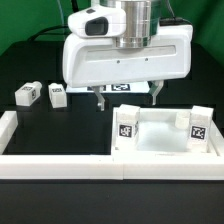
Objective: Assemble square table
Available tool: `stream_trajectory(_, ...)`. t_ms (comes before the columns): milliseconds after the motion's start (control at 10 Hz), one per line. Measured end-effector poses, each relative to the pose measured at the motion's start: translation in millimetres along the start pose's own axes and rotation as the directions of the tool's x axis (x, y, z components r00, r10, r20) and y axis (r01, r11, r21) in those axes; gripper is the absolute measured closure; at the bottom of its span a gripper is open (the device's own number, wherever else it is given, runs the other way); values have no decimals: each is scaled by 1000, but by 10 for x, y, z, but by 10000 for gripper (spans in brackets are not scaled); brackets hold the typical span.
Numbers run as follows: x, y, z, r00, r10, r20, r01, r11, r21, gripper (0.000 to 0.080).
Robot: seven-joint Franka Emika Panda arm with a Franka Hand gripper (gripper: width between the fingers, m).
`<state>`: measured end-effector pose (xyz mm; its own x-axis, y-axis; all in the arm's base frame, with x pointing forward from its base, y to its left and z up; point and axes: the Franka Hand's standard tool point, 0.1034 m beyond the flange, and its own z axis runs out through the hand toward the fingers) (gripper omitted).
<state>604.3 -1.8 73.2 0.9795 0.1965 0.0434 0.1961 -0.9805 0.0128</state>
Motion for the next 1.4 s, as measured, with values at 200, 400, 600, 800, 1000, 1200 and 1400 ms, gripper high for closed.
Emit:
stream_trajectory(200, -32, -76, 23, 1000, 11, 5, -11, 1000, 1, 150)
stream_trajectory(400, -38, -65, 30, 1000, 14, 6, -14, 1000, 0, 150)
stream_trajectory(600, -50, -71, 38, 1000, 20, 6, -20, 1000, 0, 150)
stream_trajectory(800, -249, -220, 75, 967, 255, 12, -255, 967, 9, 150)
stream_trajectory(1000, -254, -287, 92, 940, 338, 43, -339, 941, 21, 150)
stream_trajectory(1200, -252, -284, 100, 941, 336, 41, -337, 941, 21, 150)
stream_trajectory(1400, -256, -286, 108, 945, 325, 40, -326, 945, 20, 150)
